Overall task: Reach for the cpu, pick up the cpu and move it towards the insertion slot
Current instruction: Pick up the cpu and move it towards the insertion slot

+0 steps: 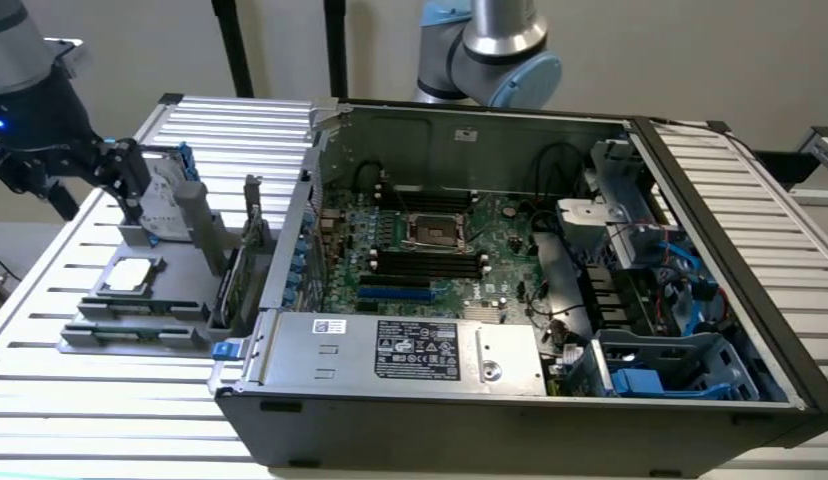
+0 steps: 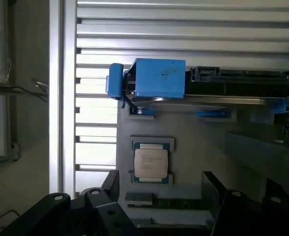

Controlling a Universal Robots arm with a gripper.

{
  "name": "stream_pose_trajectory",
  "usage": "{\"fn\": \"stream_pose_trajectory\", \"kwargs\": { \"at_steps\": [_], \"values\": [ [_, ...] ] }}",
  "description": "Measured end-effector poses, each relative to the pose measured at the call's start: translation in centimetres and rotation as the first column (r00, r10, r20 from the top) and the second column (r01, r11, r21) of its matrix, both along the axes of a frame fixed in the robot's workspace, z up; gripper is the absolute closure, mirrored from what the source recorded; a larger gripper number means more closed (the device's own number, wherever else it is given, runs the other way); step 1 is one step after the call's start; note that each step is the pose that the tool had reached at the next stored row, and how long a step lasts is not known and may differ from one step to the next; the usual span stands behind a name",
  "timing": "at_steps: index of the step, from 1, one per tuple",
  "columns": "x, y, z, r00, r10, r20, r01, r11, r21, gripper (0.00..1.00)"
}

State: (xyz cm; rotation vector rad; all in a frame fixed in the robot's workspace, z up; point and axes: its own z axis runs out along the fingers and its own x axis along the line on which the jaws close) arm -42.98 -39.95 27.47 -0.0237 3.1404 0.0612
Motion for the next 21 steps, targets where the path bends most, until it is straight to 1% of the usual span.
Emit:
{"fn": "stream_pose_trajectory", "kwargs": {
  "at_steps": [21],
  "values": [
    [-0.7, 0.00, -3.83, 1.0000, -0.001, 0.0000, 0.001, 1.0000, 0.0000, 0.23]
  ]
}}
